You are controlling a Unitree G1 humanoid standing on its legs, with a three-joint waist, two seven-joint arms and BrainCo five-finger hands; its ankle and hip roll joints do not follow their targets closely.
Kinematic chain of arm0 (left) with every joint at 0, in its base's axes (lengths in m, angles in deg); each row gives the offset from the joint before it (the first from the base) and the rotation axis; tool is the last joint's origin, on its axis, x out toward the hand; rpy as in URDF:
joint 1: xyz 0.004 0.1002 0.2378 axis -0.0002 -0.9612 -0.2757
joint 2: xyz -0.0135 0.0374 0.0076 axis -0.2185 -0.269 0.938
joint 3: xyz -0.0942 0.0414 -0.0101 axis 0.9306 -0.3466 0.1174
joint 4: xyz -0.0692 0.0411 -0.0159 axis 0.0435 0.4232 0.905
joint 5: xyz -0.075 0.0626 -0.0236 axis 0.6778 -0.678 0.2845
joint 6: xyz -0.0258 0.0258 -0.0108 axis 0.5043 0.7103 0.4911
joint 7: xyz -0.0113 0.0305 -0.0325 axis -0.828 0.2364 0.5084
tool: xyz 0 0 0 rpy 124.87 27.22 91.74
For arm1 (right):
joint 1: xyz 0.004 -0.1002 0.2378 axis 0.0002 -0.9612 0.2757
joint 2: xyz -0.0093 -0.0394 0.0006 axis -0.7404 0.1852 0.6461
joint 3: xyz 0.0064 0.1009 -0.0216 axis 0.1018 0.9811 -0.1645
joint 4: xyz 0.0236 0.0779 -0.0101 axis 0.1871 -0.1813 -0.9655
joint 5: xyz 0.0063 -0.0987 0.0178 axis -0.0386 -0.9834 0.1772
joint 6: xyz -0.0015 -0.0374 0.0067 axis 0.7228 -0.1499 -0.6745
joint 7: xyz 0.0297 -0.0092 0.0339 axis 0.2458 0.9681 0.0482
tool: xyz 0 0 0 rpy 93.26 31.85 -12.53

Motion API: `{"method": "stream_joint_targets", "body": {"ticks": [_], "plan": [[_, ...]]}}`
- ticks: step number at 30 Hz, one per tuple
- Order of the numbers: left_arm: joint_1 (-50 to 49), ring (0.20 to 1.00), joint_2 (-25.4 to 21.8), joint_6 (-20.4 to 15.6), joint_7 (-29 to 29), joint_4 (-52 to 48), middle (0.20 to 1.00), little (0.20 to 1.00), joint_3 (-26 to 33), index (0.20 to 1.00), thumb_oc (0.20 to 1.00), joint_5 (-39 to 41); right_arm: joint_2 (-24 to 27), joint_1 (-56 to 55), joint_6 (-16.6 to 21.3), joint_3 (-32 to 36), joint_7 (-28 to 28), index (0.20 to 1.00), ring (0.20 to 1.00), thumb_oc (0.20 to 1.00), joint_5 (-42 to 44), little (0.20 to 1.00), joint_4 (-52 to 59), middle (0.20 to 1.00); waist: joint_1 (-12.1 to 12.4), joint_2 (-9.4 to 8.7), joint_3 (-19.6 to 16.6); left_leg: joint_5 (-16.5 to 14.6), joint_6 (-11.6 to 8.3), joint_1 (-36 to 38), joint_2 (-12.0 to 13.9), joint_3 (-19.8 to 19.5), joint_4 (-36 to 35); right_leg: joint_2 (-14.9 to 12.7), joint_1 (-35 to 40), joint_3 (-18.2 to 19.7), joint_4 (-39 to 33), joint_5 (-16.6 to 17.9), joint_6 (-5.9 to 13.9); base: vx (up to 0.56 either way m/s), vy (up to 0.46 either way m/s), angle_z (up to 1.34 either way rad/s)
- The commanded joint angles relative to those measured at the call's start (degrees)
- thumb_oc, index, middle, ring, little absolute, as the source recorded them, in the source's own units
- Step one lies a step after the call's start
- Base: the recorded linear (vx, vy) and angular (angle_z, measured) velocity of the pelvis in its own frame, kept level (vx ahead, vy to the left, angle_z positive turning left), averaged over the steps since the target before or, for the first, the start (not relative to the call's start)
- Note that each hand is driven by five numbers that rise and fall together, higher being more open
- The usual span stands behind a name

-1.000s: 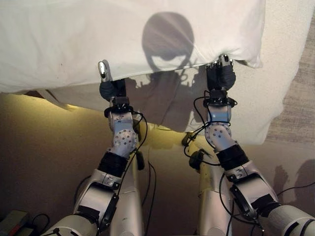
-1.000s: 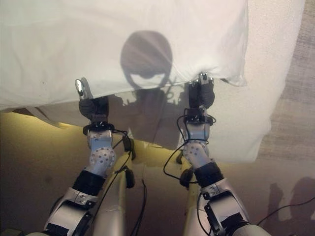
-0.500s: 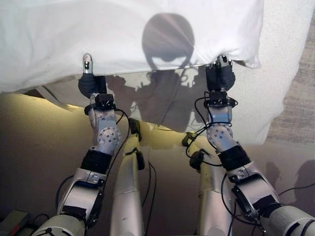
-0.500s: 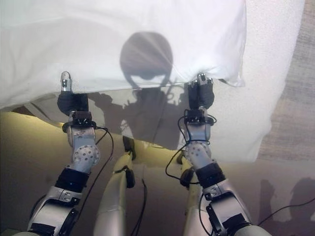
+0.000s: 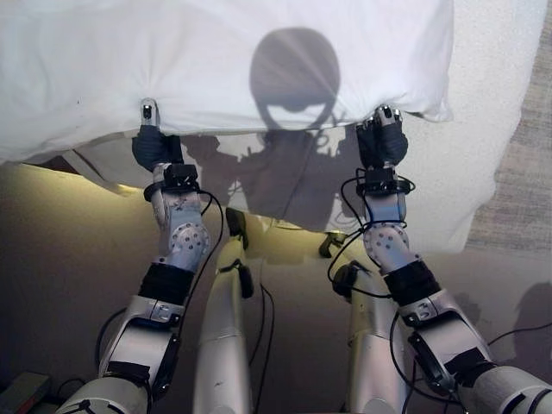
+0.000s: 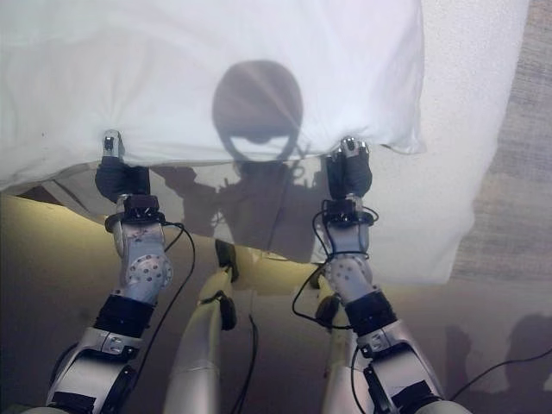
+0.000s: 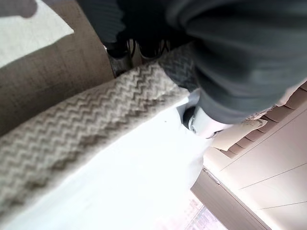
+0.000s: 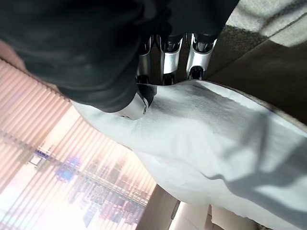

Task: Make the bed

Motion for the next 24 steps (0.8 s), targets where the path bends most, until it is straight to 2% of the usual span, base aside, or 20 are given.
{"method": "stream_joint_targets", "body": {"ticks": [1,4,7,8,9,10,11,12,13,14,15,16,17,18,19,20,21,22,23,24], "plan": [[-3.30,0.200,-4.63,-3.99,-0.13,-3.70,0.200,0.200,10.91,0.200,0.200,-2.78,5.81,-5.92,4.70,8.04,0.25,0.200,0.200,0.200,-1.36,0.200,5.70,0.200,0.58,1.86,-1.05,-7.60,0.00,3.92,-1.72,0.53,2.36,-0.12,-0.86,4.44,-0.57,5.33,6.84,0.00,0.032,0.01],[-5.14,0.200,-5.05,-3.65,0.12,-4.53,0.200,0.200,11.98,0.200,0.200,-3.73,6.10,-7.08,5.05,9.17,0.80,0.200,0.200,0.200,-1.83,0.200,6.51,0.200,0.74,2.24,-1.05,-8.27,0.49,5.07,-2.54,0.64,2.95,-0.87,-0.33,5.10,0.01,5.82,7.25,-0.01,0.121,0.08],[-8.66,0.200,-4.10,-2.63,1.40,-4.51,0.200,0.200,12.45,0.200,0.200,-4.40,6.53,-12.64,4.46,11.20,1.12,0.200,0.200,0.200,-3.15,0.200,8.76,0.200,-0.52,2.91,-1.05,-9.64,1.88,9.00,-5.45,2.90,2.89,-4.28,1.53,8.53,0.22,11.24,9.65,-0.01,0.259,0.16],[-8.71,0.200,-4.09,-2.63,1.43,-4.50,0.200,0.200,12.43,0.200,0.200,-4.38,6.52,-12.74,4.45,11.19,1.17,0.200,0.200,0.200,-3.19,0.200,8.85,0.200,-0.51,2.87,-1.05,-9.58,1.91,9.13,-5.51,2.96,2.76,-4.31,1.58,8.58,0.19,11.28,9.66,-0.03,0.332,0.21],[-10.89,0.200,-4.93,-2.11,2.00,-4.27,0.200,0.200,13.40,0.200,0.200,-4.45,5.62,-16.13,4.34,12.48,1.28,0.200,0.200,0.200,-3.95,0.200,9.52,0.200,-0.68,3.69,-1.05,-9.26,2.96,11.83,-6.73,3.71,1.11,-4.62,1.59,9.60,4.50,11.81,9.84,-0.04,0.396,0.18],[-11.59,0.200,-5.31,-2.10,2.40,-4.78,0.200,0.200,13.70,0.200,0.200,-4.22,5.14,-16.85,4.37,12.37,1.06,0.200,0.200,0.200,-3.98,0.200,9.79,0.200,0.03,3.84,-1.05,-9.12,3.73,12.59,-6.85,4.76,1.03,-4.36,1.77,7.26,9.10,11.11,9.81,-0.04,0.518,0.20],[-13.10,0.200,-5.18,-1.57,3.24,-6.66,0.200,0.200,13.44,0.200,0.200,-3.84,4.41,-18.62,3.96,12.21,1.00,0.200,0.200,0.200,-4.12,0.200,9.98,0.200,0.50,3.62,-1.05,-9.81,4.61,13.06,-7.36,6.45,1.77,-4.28,2.42,5.31,15.59,8.95,9.53,-0.04,0.348,0.08],[-14.16,0.200,-5.86,-0.89,4.13,-7.48,0.200,0.200,13.29,0.200,0.200,-4.47,4.62,-19.82,3.65,12.74,0.77,0.200,0.200,0.200,-4.35,0.200,9.87,0.200,0.29,3.39,-1.05,-9.59,5.24,12.53,-8.05,6.97,2.34,-2.31,2.19,4.23,17.69,7.57,9.24,0.00,0.267,-0.11],[-16.59,0.200,-5.75,0.15,4.56,-8.03,0.200,0.200,12.58,0.200,0.200,-6.27,4.34,-21.91,3.47,13.01,0.58,0.200,0.200,0.200,-4.68,0.200,9.30,0.200,-0.09,2.92,-1.05,-10.31,5.53,12.47,-8.64,7.96,4.23,1.59,2.02,2.11,19.51,4.57,8.93,-0.01,0.175,-0.22],[-17.60,0.200,-5.60,0.43,4.89,-8.20,0.200,0.200,12.72,0.200,0.200,-7.03,4.45,-22.96,3.17,13.65,0.06,0.200,0.200,0.200,-5.44,0.200,9.37,0.200,0.02,2.11,-1.05,-11.08,5.22,12.32,-9.39,8.89,5.20,2.15,4.13,0.87,15.27,2.26,8.33,0.01,0.091,-0.31],[-17.93,0.200,-5.60,0.49,4.85,-8.35,0.200,0.200,12.66,0.200,0.200,-7.15,4.30,-23.31,3.10,13.63,0.04,0.200,0.200,0.200,-5.52,0.200,9.49,0.200,0.10,2.15,-1.05,-11.18,5.00,12.63,-9.08,8.78,5.37,2.55,4.91,0.51,14.65,2.02,8.05,-0.06,-0.023,-0.25],[-19.47,0.200,-6.41,1.92,6.26,-9.66,0.200,0.200,11.74,0.200,0.200,-8.37,7.41,-25.18,1.94,13.38,0.18,0.200,0.200,0.200,-6.23,0.200,8.44,0.200,0.59,2.07,-1.05,-10.67,1.73,11.09,-8.04,9.18,10.65,4.46,9.38,-0.19,8.07,-4.85,2.16,-0.07,-0.043,-0.08],[-19.82,0.200,-6.52,1.94,6.71,-10.18,0.200,0.200,11.49,0.200,0.200,-8.26,7.86,-24.33,2.08,12.39,-0.16,0.200,0.200,0.200,-6.35,0.200,8.53,0.200,2.06,2.21,-1.05,-9.27,-1.40,9.27,-6.56,7.12,13.48,6.87,9.96,-0.59,6.74,-6.78,-0.54,-0.12,0.089,0.08],[-20.98,0.200,-6.99,2.18,6.62,-11.03,0.200,0.200,11.55,0.200,0.200,-9.36,8.65,-23.74,1.78,11.70,0.37,0.200,0.200,0.200,-7.28,0.200,8.26,0.200,3.68,2.14,-1.05,-8.57,-2.66,8.28,-7.09,3.86,15.02,6.77,9.64,-0.10,6.71,-6.58,-0.65,-0.06,0.120,0.26],[-21.10,0.200,-6.94,2.27,6.40,-11.31,0.200,0.200,11.58,0.200,0.200,-9.59,8.61,-23.65,1.76,11.68,0.55,0.200,0.200,0.200,-7.44,0.200,8.26,0.200,3.78,2.20,-1.05,-8.64,-2.84,8.07,-6.87,3.77,15.35,6.96,9.57,-0.11,6.70,-6.55,-0.74,-0.16,0.283,-0.41],[-22.06,0.200,-8.25,2.69,5.02,-12.38,0.200,0.200,12.76,0.200,0.200,-11.10,10.45,-24.05,0.81,12.42,1.51,0.200,0.200,0.200,-9.08,0.200,8.35,0.200,3.86,1.20,-1.05,-10.46,-2.18,7.80,-3.56,-1.34,17.54,4.20,8.44,2.64,6.38,-5.04,0.24,-0.12,0.321,-0.72],[-22.99,0.200,-8.83,3.03,4.93,-12.90,0.200,0.200,13.34,0.200,0.200,-11.29,10.86,-24.78,0.24,12.53,1.75,0.200,0.200,0.200,-9.50,0.200,8.45,0.200,3.01,0.92,-1.05,-11.10,-1.82,8.64,1.77,-3.62,17.27,2.00,7.41,3.73,7.56,-4.30,1.31,-0.13,0.329,-1.05],[-23.10,0.200,-8.84,3.09,4.93,-13.02,0.200,0.200,13.48,0.200,0.200,-11.27,10.83,-24.76,0.21,12.46,1.79,0.200,0.200,0.200,-9.54,0.200,8.51,0.200,2.92,0.87,-1.05,-10.99,-1.77,8.59,1.74,-3.60,17.23,1.97,7.36,3.73,7.52,-4.15,1.32,-0.01,0.594,-0.50],[-24.11,0.200,-12.14,3.90,4.42,-12.84,0.200,0.200,12.79,0.200,0.200,-14.27,12.62,-25.74,-1.07,12.38,3.59,0.200,0.200,0.200,-12.37,0.200,7.21,0.200,1.90,1.11,-1.05,-7.29,-2.84,12.52,8.93,-7.47,9.62,-2.17,6.80,6.85,7.20,-2.13,3.60,0.01,0.702,-0.26],[-24.41,0.200,-13.37,4.19,4.28,-12.99,0.200,0.200,12.45,0.200,0.200,-14.94,13.47,-26.66,-1.45,12.25,4.61,0.200,0.200,0.200,-13.60,0.200,7.12,0.200,1.46,1.57,-1.05,-4.43,-4.38,14.95,10.26,-8.13,4.51,-3.78,7.09,9.42,7.06,-0.95,4.70,0.02,0.909,-0.14]]}}
